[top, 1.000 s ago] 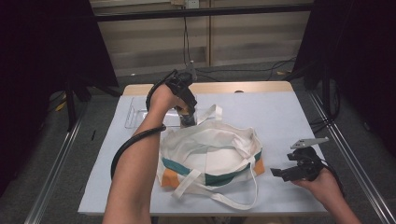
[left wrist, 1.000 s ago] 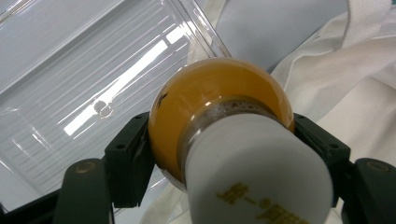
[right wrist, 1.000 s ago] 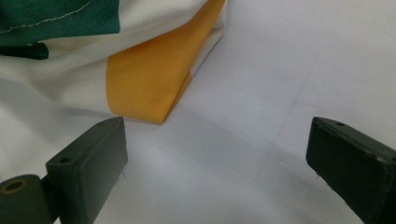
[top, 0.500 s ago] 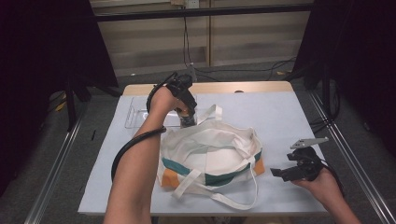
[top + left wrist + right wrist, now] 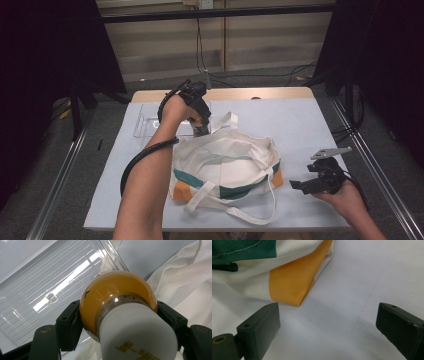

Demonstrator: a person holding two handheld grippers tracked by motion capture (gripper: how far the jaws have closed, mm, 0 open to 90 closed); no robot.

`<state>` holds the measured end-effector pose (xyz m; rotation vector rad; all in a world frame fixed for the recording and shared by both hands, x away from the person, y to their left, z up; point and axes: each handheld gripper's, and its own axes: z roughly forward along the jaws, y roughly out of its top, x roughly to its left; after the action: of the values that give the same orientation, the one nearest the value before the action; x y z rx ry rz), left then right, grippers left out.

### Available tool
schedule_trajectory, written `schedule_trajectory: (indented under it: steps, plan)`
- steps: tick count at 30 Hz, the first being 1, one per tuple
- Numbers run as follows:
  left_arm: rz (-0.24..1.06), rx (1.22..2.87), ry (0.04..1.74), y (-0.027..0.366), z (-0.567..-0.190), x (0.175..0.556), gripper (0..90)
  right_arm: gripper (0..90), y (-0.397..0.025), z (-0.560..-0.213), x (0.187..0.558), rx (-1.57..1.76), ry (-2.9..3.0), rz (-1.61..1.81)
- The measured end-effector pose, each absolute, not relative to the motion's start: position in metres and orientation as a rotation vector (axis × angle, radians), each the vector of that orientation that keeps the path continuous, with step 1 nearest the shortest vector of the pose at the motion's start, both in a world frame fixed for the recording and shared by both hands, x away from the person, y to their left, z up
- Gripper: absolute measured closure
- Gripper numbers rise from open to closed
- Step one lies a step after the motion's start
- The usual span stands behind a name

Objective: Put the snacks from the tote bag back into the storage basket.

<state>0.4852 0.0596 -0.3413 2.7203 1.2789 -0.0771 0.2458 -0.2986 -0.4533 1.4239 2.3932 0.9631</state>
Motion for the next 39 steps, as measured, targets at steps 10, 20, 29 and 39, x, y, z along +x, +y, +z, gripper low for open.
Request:
schedule_trajectory:
  steps: [10, 20, 29, 39]
  plan:
    - [-0.077, 2.725, 1.274, 0.0604, -0.3451, 0.4849, 30.5, 5.1, -0.2982, -0.4532, 0.2459, 1.424, 2.395, 0.965]
    - [-0.054, 2.729, 1.272, 0.0598, -0.3457, 0.4846, 30.3, 5.1, -0.2978, -0.4533, 0.2459, 1.428, 2.398, 0.963]
    - [-0.056, 2.711, 1.281, 0.0583, -0.347, 0.4842, 30.1, 5.1, -0.2977, -0.453, 0.2453, 1.426, 2.396, 0.961]
    - [-0.04, 2.69, 1.308, 0.0598, -0.3474, 0.4841, 29.8, 5.1, -0.2976, -0.4534, 0.2456, 1.424, 2.398, 0.959]
